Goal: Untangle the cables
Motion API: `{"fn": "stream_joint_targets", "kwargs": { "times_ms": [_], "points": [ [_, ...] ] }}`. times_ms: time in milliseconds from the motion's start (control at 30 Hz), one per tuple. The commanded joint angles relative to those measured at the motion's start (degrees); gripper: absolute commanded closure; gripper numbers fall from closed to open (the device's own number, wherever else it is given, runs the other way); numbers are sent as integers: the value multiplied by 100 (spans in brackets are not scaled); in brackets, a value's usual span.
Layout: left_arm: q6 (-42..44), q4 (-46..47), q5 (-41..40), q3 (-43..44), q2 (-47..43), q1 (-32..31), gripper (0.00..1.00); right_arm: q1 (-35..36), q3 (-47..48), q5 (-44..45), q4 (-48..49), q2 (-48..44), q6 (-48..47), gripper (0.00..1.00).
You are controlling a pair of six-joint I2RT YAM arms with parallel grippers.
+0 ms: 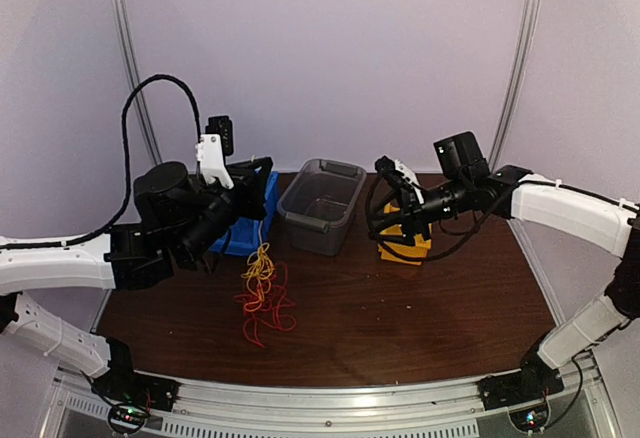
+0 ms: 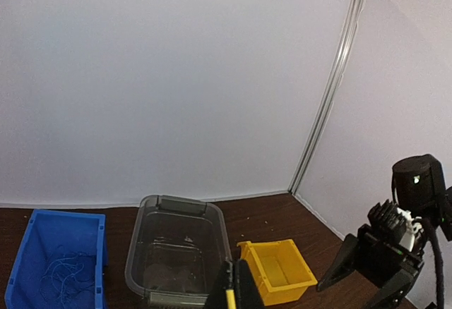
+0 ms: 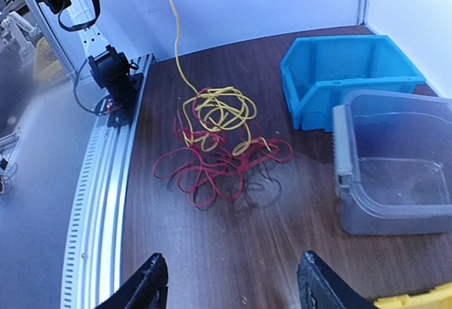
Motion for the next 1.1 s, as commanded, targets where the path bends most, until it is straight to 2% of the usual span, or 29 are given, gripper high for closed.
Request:
{"fn": "stream_joint_targets", "kwargs": {
  "times_ms": [0, 267, 400, 600, 633, 733, 833, 867, 1067],
  "points": [
    [-345, 769, 167, 190, -197, -24, 100, 704, 441, 145, 1106, 460, 905, 35],
    [-477, 775, 372, 503, -172, -33, 100, 1494, 1085, 356, 1825, 1466, 1146, 32],
    [-497, 740, 387, 623, -146, -27, 100, 1767, 1114, 422, 2189, 1694, 1324, 31],
    [-551, 758, 536, 823, -76, -30, 100, 2266, 1264, 993, 2261, 2037, 1286, 31],
    [-549, 758, 546, 836, -79, -33, 100, 2306, 1293, 1073, 2261, 2093, 1291, 34],
    [-496, 758, 478, 817, -149, -27, 100, 2307, 1247, 1221, 2392, 2124, 1445, 55],
    [-392, 731, 322, 756, -285, -32, 100, 2227, 1000, 1302, 2584, 1898, 1544, 95],
    [-360, 697, 254, 728, -343, -30, 100, 2162, 877, 1333, 2638, 1788, 1587, 100],
    [-133, 493, -206, 506, -813, -32, 100, 1409, 209, 1343, 2356, 1231, 1604, 100]
  ]
}}
